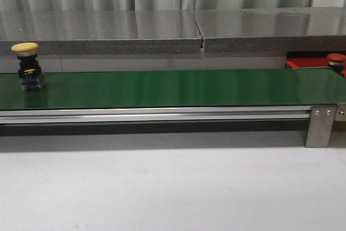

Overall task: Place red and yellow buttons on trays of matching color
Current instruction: 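Grasp the last red button from the cluster with the left gripper, then lower the red button onto the belt start and open the left gripper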

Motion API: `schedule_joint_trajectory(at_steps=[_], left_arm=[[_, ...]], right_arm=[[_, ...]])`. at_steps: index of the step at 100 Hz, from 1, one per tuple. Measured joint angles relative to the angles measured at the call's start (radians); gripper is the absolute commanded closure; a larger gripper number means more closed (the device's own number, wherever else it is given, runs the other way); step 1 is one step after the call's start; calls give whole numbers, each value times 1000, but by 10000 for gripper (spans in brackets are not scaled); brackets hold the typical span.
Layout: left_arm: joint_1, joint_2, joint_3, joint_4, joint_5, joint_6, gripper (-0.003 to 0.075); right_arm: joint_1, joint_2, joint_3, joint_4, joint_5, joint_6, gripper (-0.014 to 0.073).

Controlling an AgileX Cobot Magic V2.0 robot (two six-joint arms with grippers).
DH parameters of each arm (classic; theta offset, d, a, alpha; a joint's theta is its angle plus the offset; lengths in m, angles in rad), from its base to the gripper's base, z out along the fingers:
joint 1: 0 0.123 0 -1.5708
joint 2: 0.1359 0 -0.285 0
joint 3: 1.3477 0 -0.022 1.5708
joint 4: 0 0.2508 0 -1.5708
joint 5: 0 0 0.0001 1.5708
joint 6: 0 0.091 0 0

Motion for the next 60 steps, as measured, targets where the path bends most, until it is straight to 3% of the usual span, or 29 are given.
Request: schedule_joint_trajectory(at_steps=[60], left_arm=[[-12, 20, -1, 32, -6, 0, 561]], right_arm=[[0, 0, 0, 0, 0, 0, 653]])
